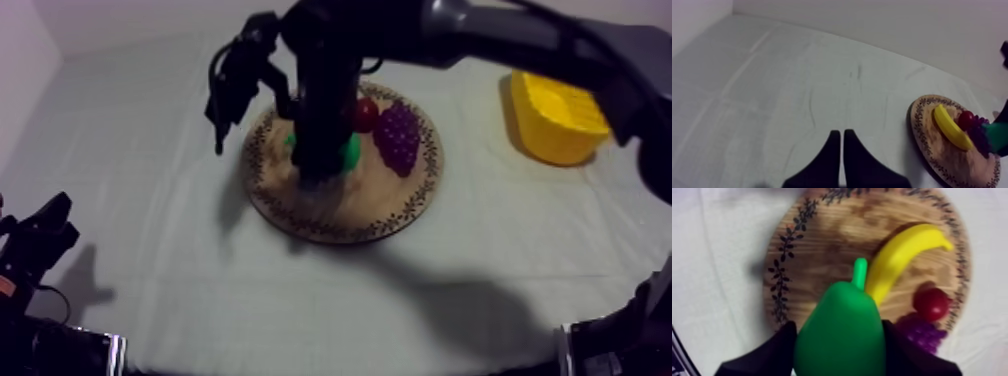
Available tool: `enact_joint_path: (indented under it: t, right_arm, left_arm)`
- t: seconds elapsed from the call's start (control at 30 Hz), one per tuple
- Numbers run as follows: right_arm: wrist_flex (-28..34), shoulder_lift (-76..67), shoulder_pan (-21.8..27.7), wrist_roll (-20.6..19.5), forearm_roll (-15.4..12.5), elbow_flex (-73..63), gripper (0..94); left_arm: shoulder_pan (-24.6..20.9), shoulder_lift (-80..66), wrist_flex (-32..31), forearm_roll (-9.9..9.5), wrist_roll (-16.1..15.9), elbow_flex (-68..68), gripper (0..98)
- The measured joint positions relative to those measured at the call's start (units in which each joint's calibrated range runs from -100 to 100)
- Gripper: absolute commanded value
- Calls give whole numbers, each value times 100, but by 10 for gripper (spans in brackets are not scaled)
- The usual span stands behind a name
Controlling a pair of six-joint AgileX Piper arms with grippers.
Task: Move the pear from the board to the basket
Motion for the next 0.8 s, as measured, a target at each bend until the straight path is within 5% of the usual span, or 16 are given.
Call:
enact_joint_path:
  t: [0.4,0.8]
  right_arm:
    - [633,-1794,181,-50,32,-212,419]
    - [931,-2518,1219,-870,-86,76,430]
  left_arm:
    - [0,0,0,0,0,0,1]
    - [0,0,0,0,0,0,1]
